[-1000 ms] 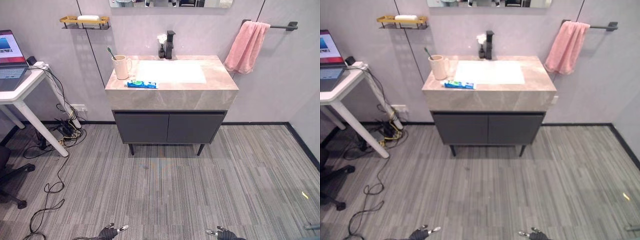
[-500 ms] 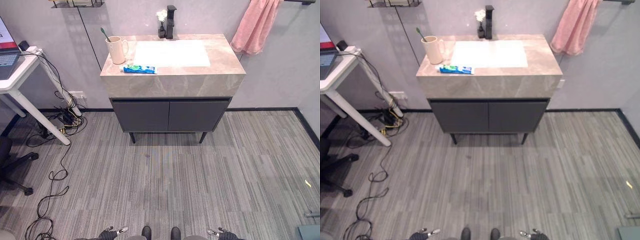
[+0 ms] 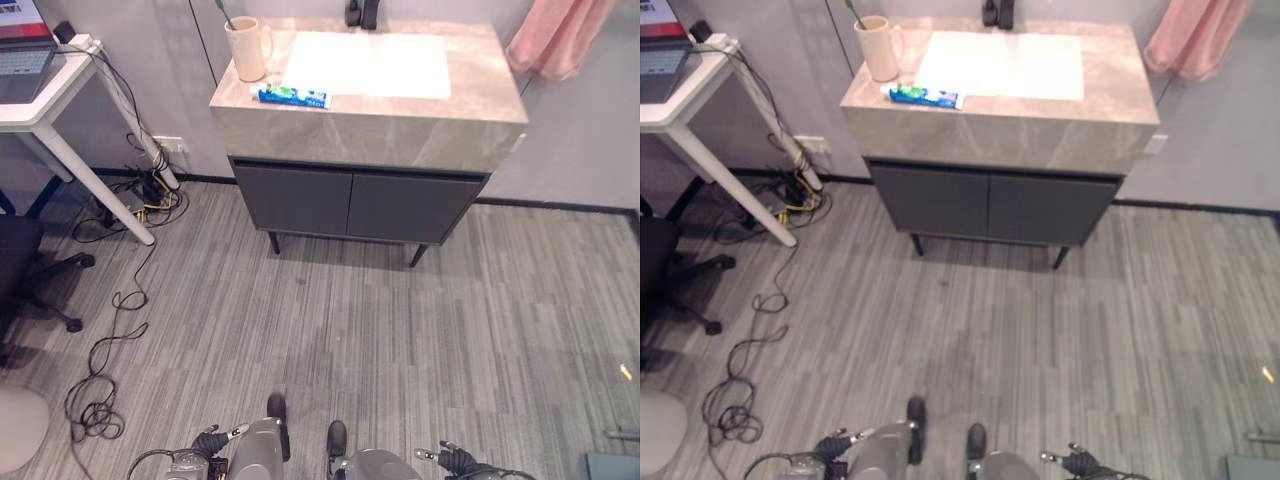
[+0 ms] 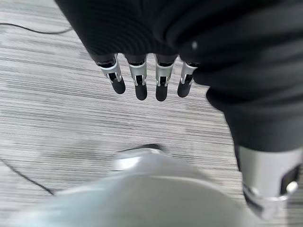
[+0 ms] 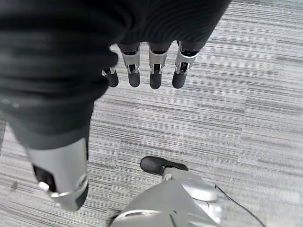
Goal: Put brush and paste in cup on sink, flatten towel.
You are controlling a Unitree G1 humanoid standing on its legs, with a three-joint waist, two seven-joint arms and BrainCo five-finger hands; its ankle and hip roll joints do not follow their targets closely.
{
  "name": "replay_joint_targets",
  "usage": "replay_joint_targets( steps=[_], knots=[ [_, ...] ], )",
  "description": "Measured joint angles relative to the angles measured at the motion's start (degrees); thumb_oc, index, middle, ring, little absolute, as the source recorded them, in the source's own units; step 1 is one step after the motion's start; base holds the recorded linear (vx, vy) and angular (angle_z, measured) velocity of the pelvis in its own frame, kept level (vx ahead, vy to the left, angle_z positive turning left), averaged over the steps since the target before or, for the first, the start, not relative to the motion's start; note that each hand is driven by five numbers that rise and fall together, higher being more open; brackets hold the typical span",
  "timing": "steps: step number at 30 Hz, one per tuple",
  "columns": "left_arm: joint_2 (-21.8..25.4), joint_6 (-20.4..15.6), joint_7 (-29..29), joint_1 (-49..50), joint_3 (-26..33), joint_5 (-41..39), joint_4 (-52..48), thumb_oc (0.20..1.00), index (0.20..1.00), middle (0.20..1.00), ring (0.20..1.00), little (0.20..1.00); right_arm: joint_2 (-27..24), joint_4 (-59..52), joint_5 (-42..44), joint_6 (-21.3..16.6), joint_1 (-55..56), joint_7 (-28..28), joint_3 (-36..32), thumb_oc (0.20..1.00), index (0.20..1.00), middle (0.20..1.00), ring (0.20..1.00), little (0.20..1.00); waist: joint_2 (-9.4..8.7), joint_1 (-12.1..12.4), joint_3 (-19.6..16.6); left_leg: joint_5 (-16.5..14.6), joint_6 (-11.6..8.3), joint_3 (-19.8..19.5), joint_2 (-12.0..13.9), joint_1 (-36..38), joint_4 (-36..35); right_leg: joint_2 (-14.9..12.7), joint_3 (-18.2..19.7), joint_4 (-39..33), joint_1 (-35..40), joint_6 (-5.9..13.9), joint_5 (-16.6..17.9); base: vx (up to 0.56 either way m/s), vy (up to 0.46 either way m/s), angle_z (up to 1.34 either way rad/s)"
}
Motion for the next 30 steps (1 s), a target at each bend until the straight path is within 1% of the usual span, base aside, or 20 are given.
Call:
replay_joint_targets(
  steps=[2,3,4,7,8,10,11,13,15,17,18,20,21,22,23,24,25,26,27,30],
  knots=[
    [0.18,-0.02,0.13,0.16,0.52,-0.59,-0.28,1.000,1.000,1.000,1.000,1.000,0.02,-0.22,-1.08,-0.05,-0.35,0.01,0.51,1.000,1.000,1.000,1.000,1.000,0.30,-0.02,1.07,0.72,0.26,-0.06,0.88,-0.37,-0.91,0.71,0.08,0.06,1.43,-0.75,0.54,0.26,0.086,-0.31],
    [0.32,-0.02,0.28,0.63,1.76,-0.90,-0.21,1.000,1.000,1.000,1.000,1.000,-0.05,-0.20,-1.83,-0.04,-1.41,-0.03,2.43,1.000,1.000,1.000,1.000,1.000,-0.21,0.03,0.61,1.50,-0.01,-0.06,1.44,-0.54,-3.09,1.04,1.64,0.05,2.71,0.57,-1.18,0.37,0.156,-0.35],
    [0.36,-0.02,0.28,0.98,1.87,-0.90,-0.21,1.000,1.000,1.000,1.000,1.000,-0.20,-0.14,-1.84,-0.04,-1.23,-0.07,2.68,1.000,1.000,1.000,1.000,1.000,-0.20,-0.01,0.72,1.59,0.08,-0.04,1.39,-0.17,-3.43,1.17,1.97,0.06,3.60,0.02,-1.09,0.41,0.210,-0.47],
    [0.19,0.00,0.28,2.87,2.51,-0.90,-0.05,1.000,1.000,1.000,1.000,1.000,0.33,1.96,-2.34,0.01,-2.94,-0.05,3.02,1.000,1.000,1.000,1.000,1.000,-0.89,1.21,-0.72,1.99,1.82,-2.23,0.46,3.32,-3.21,1.03,7.22,0.04,6.38,2.62,-3.36,0.21,0.135,-0.79],
    [0.02,0.08,0.28,3.79,2.09,-0.89,0.35,1.000,1.000,1.000,1.000,1.000,0.38,2.12,-3.17,0.00,-2.82,-0.06,3.30,1.000,1.000,1.000,1.000,1.000,-1.30,1.23,-2.87,3.17,3.96,-3.11,-1.73,3.95,-1.81,0.05,8.48,0.03,7.72,3.10,-4.73,0.38,0.294,-0.63],
    [0.00,-0.03,0.28,3.19,1.58,-0.91,0.59,1.000,1.000,1.000,1.000,1.000,0.39,3.06,-4.08,0.06,-1.90,-0.03,3.81,1.000,1.000,1.000,1.000,1.000,-1.81,1.19,-4.84,3.52,4.82,-3.13,-3.48,4.45,-1.18,-0.99,9.42,0.05,9.11,4.44,-6.76,0.28,0.240,-0.33],
    [0.31,0.03,0.34,3.26,1.10,-0.91,1.50,1.000,1.000,1.000,1.000,1.000,1.49,5.00,-4.88,0.19,-1.35,0.03,4.27,1.000,1.000,1.000,1.000,1.000,-3.94,1.39,-6.65,3.70,7.82,-1.87,-5.88,6.34,-0.77,-3.68,10.08,0.66,10.71,5.90,-8.17,0.26,0.232,-0.26],
    [0.61,-0.34,0.32,2.87,0.65,-0.89,0.22,1.000,1.000,1.000,1.000,1.000,2.28,3.79,-6.20,-0.08,-0.62,0.09,4.52,1.000,1.000,1.000,1.000,1.000,-4.14,1.35,-7.80,2.24,10.15,-1.21,-6.76,7.73,-0.33,-4.84,9.55,5.18,9.55,7.99,-8.72,0.33,0.310,-0.18],
    [1.08,-0.72,0.39,1.32,-1.15,0.38,-0.75,1.000,1.000,1.000,1.000,1.000,3.54,3.43,-8.58,0.02,-1.30,0.14,5.45,1.000,1.000,1.000,1.000,1.000,-4.64,1.95,-9.92,-2.70,11.44,0.31,-8.96,7.97,1.86,-7.49,10.37,14.01,5.81,10.50,-9.76,0.27,0.296,-0.24],
    [0.86,-0.69,0.79,0.72,-3.89,2.91,-0.77,1.000,1.000,1.000,1.000,1.000,3.35,2.69,-9.31,0.07,-1.72,0.00,5.34,1.000,1.000,1.000,1.000,1.000,-3.87,1.84,-10.13,-3.58,12.36,0.63,-9.67,8.70,1.99,-8.28,11.10,19.48,3.79,11.30,-10.55,0.15,0.204,-0.12],
    [0.72,-0.75,0.84,0.80,-5.51,5.49,-1.25,1.000,1.000,1.000,1.000,1.000,3.34,1.33,-9.65,-0.12,-1.75,-0.01,5.39,1.000,1.000,1.000,1.000,1.000,-3.10,1.81,-10.36,-4.92,13.48,1.15,-10.46,9.96,1.99,-9.20,11.55,28.78,0.09,13.64,-10.19,0.16,0.264,-0.14],
    [0.80,-0.59,0.88,0.74,-6.67,6.65,-1.19,1.000,1.000,1.000,1.000,1.000,3.38,0.83,-9.90,-0.07,-1.97,-0.03,5.36,1.000,1.000,1.000,1.000,1.000,-2.48,1.85,-10.07,-5.44,14.17,1.63,-10.82,10.88,2.02,-9.38,12.08,39.10,-4.62,14.26,-9.61,0.20,0.425,-0.14],
    [0.55,-0.41,0.96,0.62,-7.49,7.90,-1.87,1.000,1.000,1.000,1.000,1.000,2.94,-1.47,-10.74,-0.01,-1.76,-0.29,5.34,1.000,1.000,1.000,1.000,1.000,-1.75,1.18,-9.08,-7.72,17.18,1.10,-11.50,12.29,2.48,-9.28,11.88,49.07,-9.92,14.91,-2.85,0.15,0.330,-0.05],
    [0.55,-0.40,1.00,0.64,-9.25,8.69,-1.81,1.000,1.000,1.000,1.000,1.000,2.88,-2.14,-10.74,-0.16,-1.94,-0.37,5.26,1.000,1.000,1.000,1.000,1.000,-0.64,0.56,-7.52,-6.96,16.19,1.04,-11.13,14.16,2.02,-9.83,9.70,54.21,-11.92,15.91,-1.52,0.29,0.212,0.08],
    [0.07,-0.07,0.74,1.65,-9.51,9.54,-1.57,1.000,1.000,1.000,1.000,1.000,2.27,-2.59,-10.87,-0.25,-1.61,-0.57,5.30,1.000,1.000,1.000,1.000,1.000,1.21,-0.57,-6.67,-7.39,16.90,0.48,-10.45,16.33,1.61,-9.71,7.02,56.76,-14.72,14.76,-2.32,0.32,0.155,0.17],
    [0.32,-0.09,0.78,2.07,-9.33,9.98,-1.51,1.000,1.000,1.000,1.000,1.000,1.76,-2.32,-10.81,-0.22,-1.59,-0.64,5.39,1.000,1.000,1.000,1.000,1.000,1.26,-0.44,-6.90,-7.76,16.91,0.77,-10.43,16.66,1.61,-9.72,7.23,56.40,-15.99,14.73,-2.16,0.45,0.170,-0.05],
    [0.92,-0.03,0.91,1.56,-9.76,11.13,-0.92,1.000,1.000,1.000,1.000,1.000,1.00,-4.14,-10.66,-0.12,-0.68,-0.92,4.64,1.000,1.000,1.000,1.000,1.000,1.34,-0.90,-6.20,-10.02,18.83,0.06,-10.62,18.01,1.57,-7.98,8.44,54.27,-19.50,14.33,-4.91,0.23,0.062,-0.08],
    [0.94,0.39,0.86,1.58,-9.19,11.55,-0.46,1.000,1.000,1.000,1.000,1.000,0.93,-5.06,-10.63,-0.46,-1.01,-1.11,4.37,1.000,1.000,1.000,1.000,1.000,1.29,-1.84,-5.79,-9.64,18.86,0.13,-10.13,18.91,1.00,-8.52,6.03,49.78,-19.87,12.62,-6.34,0.24,0.003,-0.12],
    [1.03,0.51,0.85,1.96,-8.91,11.58,-0.43,1.000,1.000,1.000,1.000,1.000,0.88,-5.90,-10.50,-0.48,-0.92,-1.26,3.94,1.000,1.000,1.000,1.000,1.000,1.04,-2.77,-5.51,-8.88,17.77,0.75,-9.98,20.29,-0.89,-10.09,1.62,41.13,-21.25,12.43,-6.62,0.20,-0.023,-0.05],
    [0.93,0.39,0.80,2.11,-8.88,12.18,-0.50,1.000,1.000,1.000,1.000,1.000,1.29,-7.01,-10.57,-0.48,-0.37,-1.24,4.17,1.000,1.000,1.000,1.000,1.000,-0.90,-3.82,-5.30,-9.37,15.69,0.95,-10.96,22.92,-2.22,-10.90,1.67,26.80,-24.29,14.38,-2.90,0.40,-0.093,-0.01]
  ],
)
